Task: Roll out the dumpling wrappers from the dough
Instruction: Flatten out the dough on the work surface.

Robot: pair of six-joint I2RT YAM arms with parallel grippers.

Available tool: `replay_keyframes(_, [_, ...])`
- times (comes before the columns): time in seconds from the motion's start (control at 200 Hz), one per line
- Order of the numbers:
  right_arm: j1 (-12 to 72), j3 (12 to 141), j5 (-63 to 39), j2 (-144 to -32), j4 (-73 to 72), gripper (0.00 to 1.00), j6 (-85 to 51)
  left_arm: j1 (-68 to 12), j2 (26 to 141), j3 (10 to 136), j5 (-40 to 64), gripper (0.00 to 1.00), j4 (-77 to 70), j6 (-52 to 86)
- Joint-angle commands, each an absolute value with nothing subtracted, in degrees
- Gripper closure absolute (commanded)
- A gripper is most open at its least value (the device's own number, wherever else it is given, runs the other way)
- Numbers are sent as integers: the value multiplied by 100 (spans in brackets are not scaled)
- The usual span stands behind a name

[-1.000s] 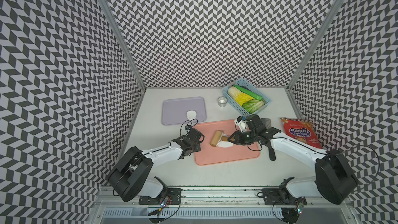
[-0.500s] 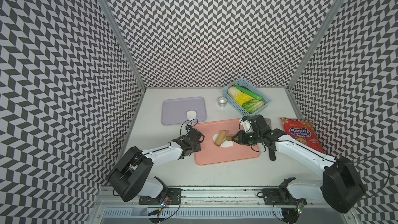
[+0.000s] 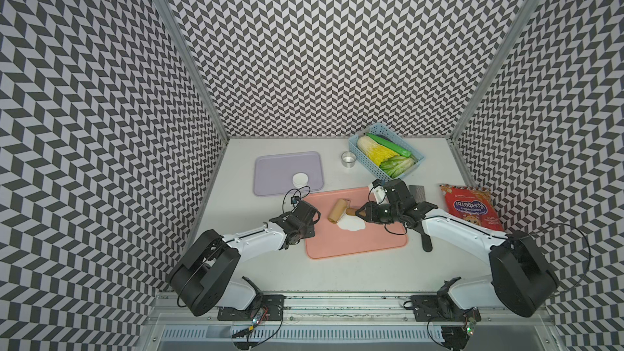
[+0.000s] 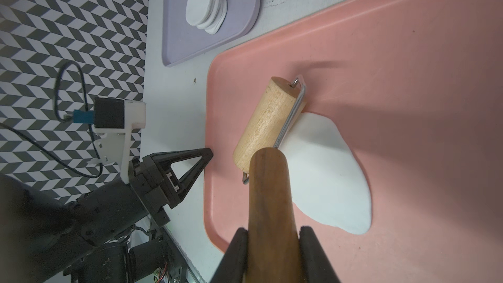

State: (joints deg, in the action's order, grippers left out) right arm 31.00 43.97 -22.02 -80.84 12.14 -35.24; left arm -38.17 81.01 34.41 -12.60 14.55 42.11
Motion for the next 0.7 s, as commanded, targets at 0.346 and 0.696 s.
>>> replay_keyframes(0.346, [2637, 3539, -580, -6792, 3482, 100, -3754, -3832, 8147, 3340, -1170, 100, 1697, 4078])
replay_keyframes(0.696, [2830, 3338, -395, -7768, 2843, 100, -3727, -3832, 8090, 3337, -1187, 100, 1747, 4088])
